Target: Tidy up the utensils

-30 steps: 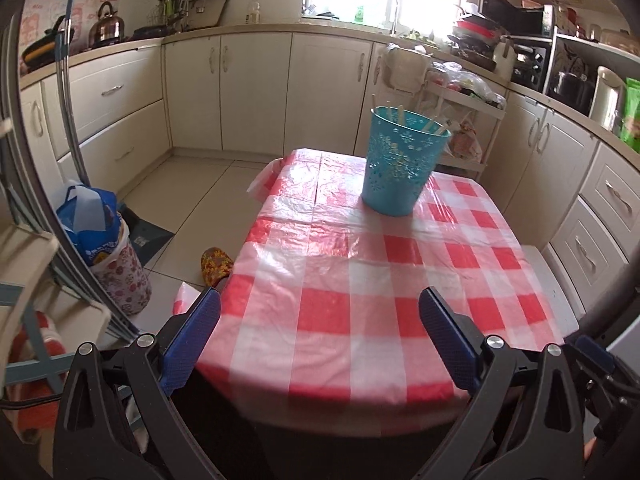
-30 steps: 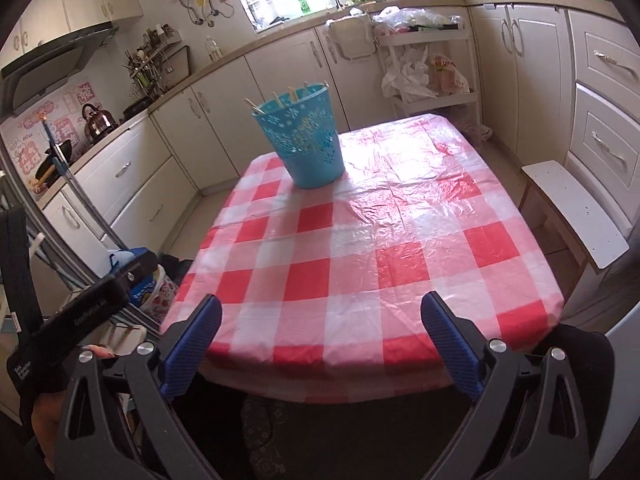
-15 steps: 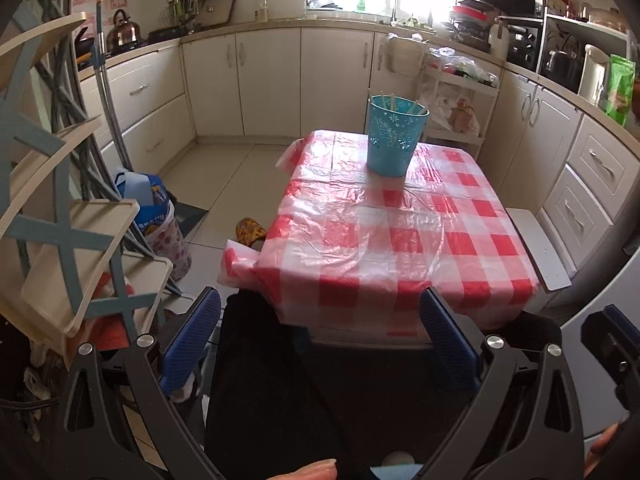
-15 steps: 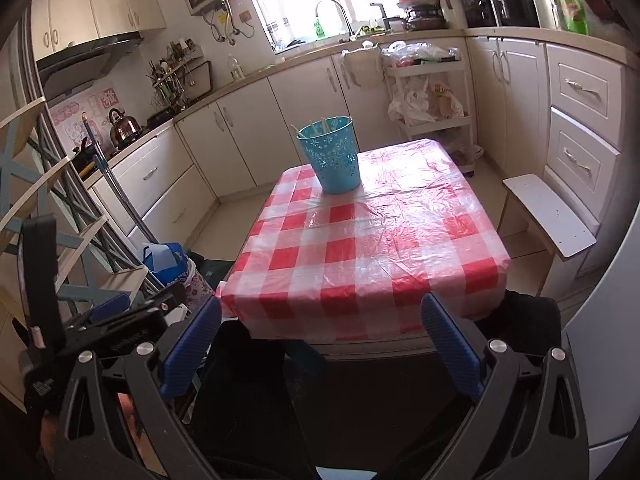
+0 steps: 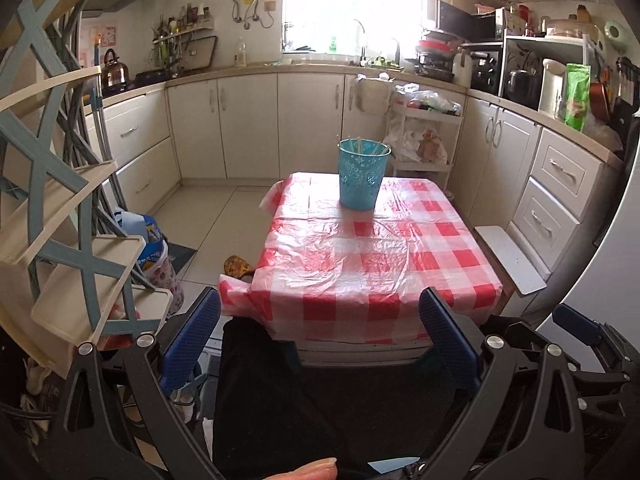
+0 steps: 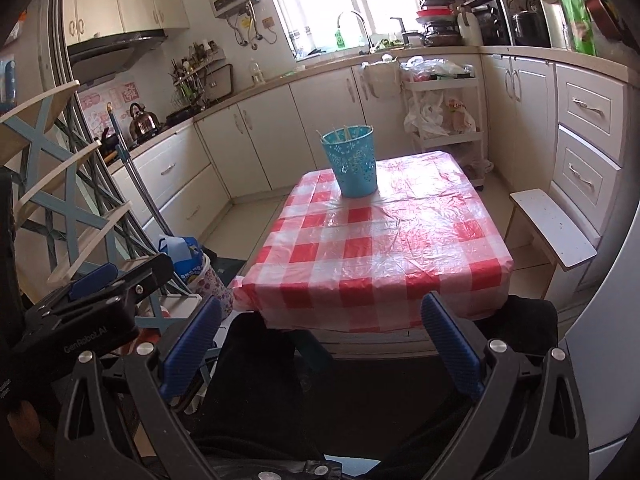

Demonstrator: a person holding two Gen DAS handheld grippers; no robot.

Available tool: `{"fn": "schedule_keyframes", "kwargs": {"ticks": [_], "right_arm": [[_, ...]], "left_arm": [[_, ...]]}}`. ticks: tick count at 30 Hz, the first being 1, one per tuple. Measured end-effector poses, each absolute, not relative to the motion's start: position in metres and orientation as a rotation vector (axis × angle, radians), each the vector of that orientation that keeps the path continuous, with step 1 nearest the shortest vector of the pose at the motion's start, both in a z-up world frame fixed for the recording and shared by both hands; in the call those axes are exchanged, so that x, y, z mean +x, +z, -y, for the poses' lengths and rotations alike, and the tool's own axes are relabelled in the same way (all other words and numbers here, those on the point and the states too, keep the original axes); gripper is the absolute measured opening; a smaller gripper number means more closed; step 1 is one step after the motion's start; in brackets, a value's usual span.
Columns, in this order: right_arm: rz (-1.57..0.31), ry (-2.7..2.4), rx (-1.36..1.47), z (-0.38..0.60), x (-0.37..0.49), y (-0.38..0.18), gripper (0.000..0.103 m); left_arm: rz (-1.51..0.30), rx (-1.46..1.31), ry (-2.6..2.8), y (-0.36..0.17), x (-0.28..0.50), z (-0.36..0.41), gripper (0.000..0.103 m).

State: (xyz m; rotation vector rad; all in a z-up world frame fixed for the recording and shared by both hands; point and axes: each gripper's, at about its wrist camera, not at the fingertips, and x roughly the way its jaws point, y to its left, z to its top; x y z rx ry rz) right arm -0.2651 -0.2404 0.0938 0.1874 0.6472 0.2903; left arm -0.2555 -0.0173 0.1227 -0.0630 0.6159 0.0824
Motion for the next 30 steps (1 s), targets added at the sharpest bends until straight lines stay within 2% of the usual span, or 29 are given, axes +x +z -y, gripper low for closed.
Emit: {"fn": "schedule_keyframes", "kwargs": {"ticks": [12,30], "right_arm": [[-0.581,0.310,0.182,0.240,-0.281,0.098,0.096],[-0.649,0.259,0.164,0.241,-0.274,0.089,0.096]], "left_arm": [[-0.593,-0.065,0.100,0.130,-0.265,0.018,0.095],[-0.630,-0.033,0.061,0.125,-0.262,0.024,0.095]]}}
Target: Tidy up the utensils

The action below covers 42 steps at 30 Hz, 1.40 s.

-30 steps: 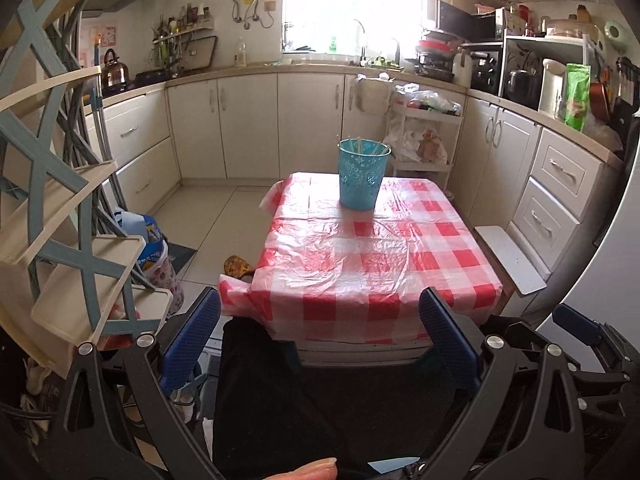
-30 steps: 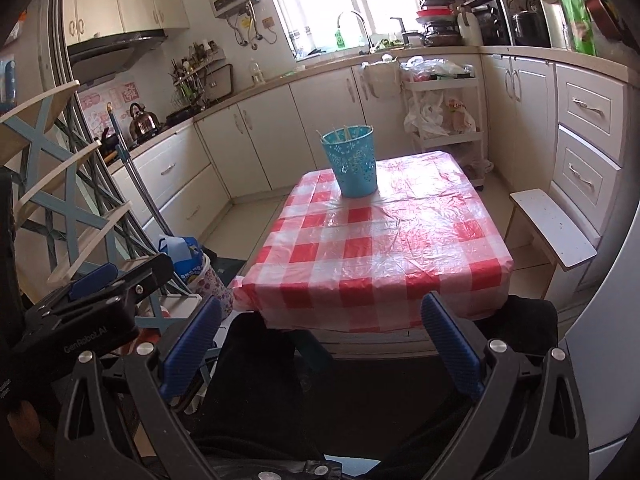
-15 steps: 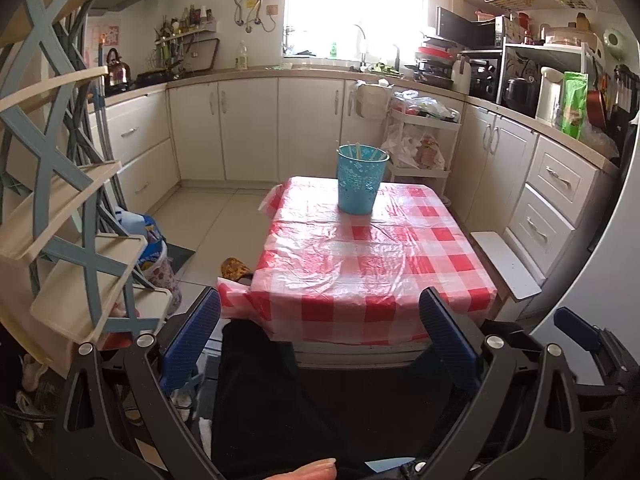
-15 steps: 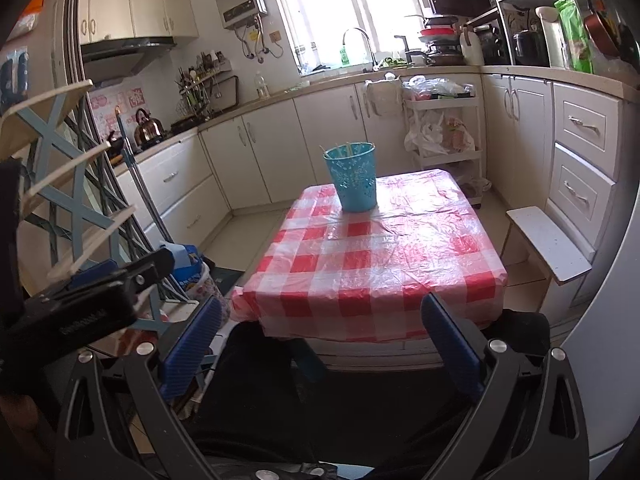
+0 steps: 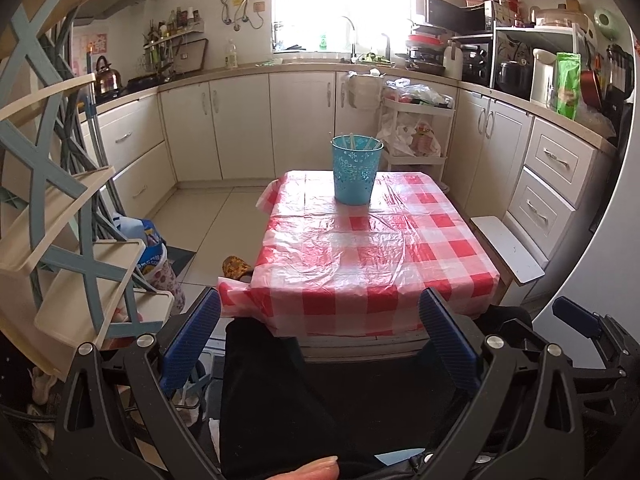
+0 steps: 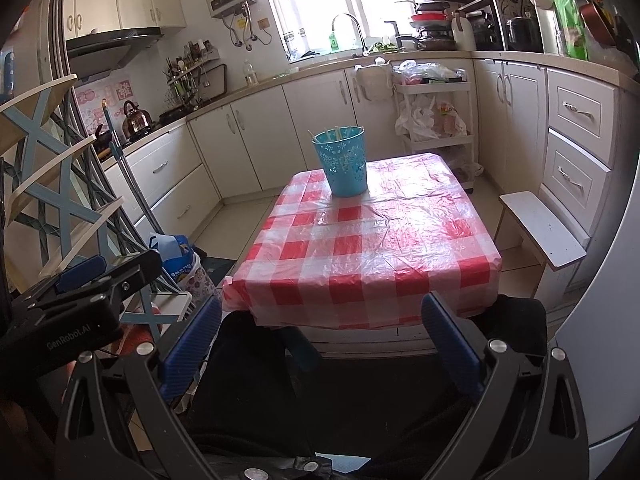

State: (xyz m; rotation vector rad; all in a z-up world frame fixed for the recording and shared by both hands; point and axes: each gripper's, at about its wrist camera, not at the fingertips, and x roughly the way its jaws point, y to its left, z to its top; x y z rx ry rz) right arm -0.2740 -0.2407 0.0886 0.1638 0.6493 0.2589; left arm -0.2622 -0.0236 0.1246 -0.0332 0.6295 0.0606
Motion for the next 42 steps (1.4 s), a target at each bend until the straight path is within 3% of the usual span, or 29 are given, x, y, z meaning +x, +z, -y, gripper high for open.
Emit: {"fn": "schedule_keyframes", "kwargs": {"ticks": [42], "right_arm": [[-0.686,0.258,0.151,0.237,-0.276,0.081,0.096]], "left_arm": [[-0.668,-0.037,0.091,0.115,-0.258,0.015,0.095]]}}
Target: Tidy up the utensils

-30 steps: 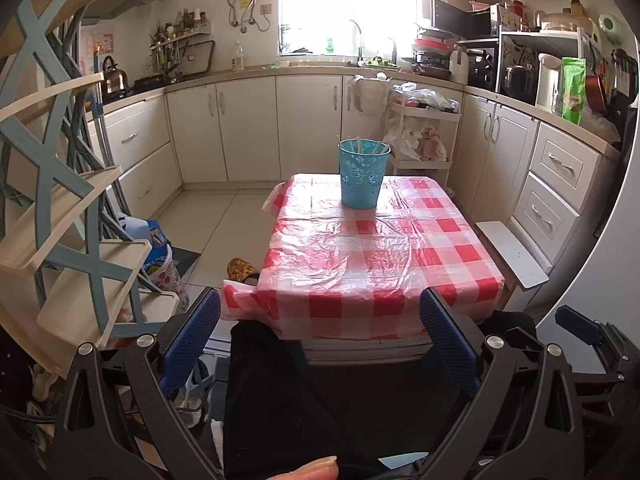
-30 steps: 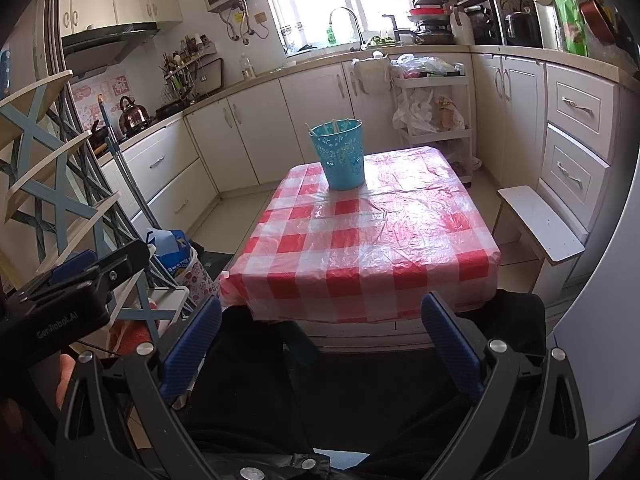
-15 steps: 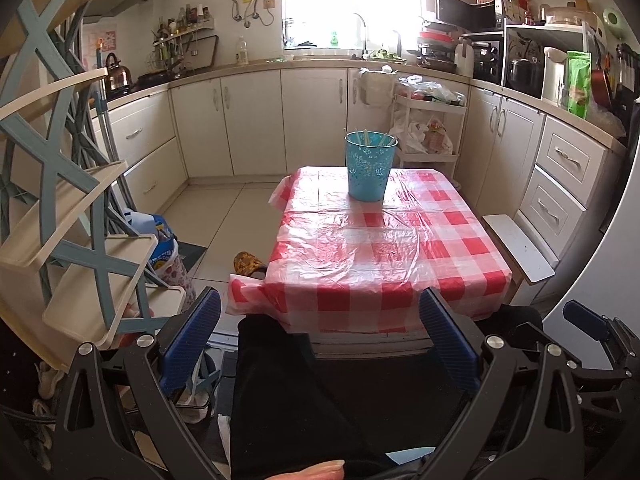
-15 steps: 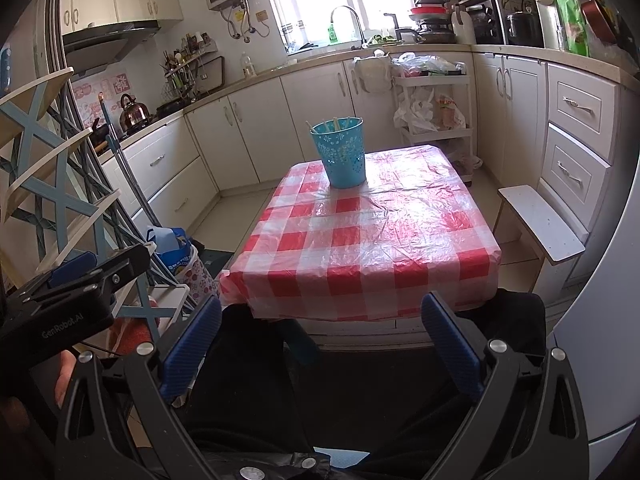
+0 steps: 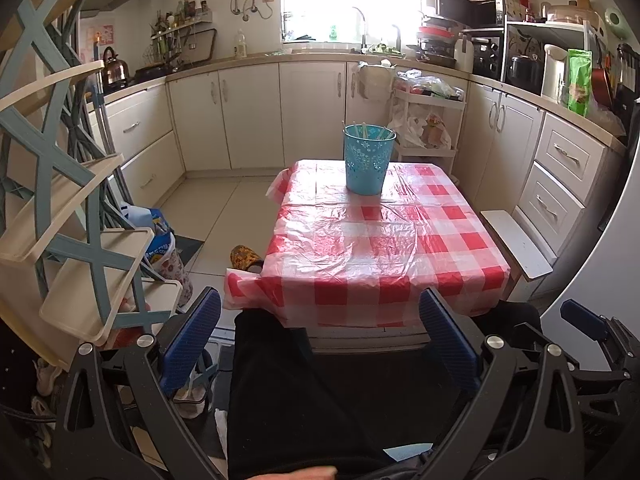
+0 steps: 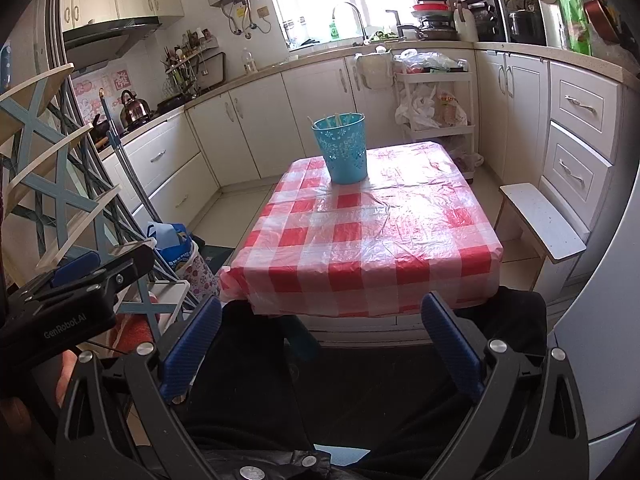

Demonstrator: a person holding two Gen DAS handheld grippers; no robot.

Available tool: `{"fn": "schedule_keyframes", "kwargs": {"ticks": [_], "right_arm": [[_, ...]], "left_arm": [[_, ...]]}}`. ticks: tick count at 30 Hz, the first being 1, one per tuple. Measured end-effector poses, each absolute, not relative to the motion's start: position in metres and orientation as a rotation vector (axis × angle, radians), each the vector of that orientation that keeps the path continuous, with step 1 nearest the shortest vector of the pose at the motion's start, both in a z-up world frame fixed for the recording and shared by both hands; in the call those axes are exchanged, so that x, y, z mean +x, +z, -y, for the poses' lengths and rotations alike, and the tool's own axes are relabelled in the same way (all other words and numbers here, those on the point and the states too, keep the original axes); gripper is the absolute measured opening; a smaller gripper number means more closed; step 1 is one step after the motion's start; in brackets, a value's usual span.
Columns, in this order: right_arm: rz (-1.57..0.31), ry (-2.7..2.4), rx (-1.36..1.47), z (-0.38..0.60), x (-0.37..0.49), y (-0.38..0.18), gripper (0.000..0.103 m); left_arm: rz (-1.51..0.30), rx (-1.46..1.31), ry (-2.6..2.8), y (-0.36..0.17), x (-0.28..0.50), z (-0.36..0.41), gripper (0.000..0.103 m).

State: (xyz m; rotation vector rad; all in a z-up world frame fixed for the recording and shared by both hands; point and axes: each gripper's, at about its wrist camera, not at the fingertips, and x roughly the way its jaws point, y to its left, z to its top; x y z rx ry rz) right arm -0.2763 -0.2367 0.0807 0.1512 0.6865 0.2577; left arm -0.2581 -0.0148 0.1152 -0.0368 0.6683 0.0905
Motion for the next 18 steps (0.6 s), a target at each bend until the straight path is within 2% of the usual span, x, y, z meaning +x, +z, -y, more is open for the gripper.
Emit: {"fn": "schedule_keyframes", "kwargs": {"ticks": [6,18], "right_arm": [[-0.685,0.258,0.151,0.2358,-0.2764,0.0804,0.096],[-0.679,0.263,0.145,0.2367,-0.2759,0.0833,0.096]], "left_arm": [[-0.604,-0.052,0.128,0.1157,-0.2660,0.0101,0.095],[-0.623,-0.046,0.136,0.1130,-0.2635,0.0130,0.095]]}}
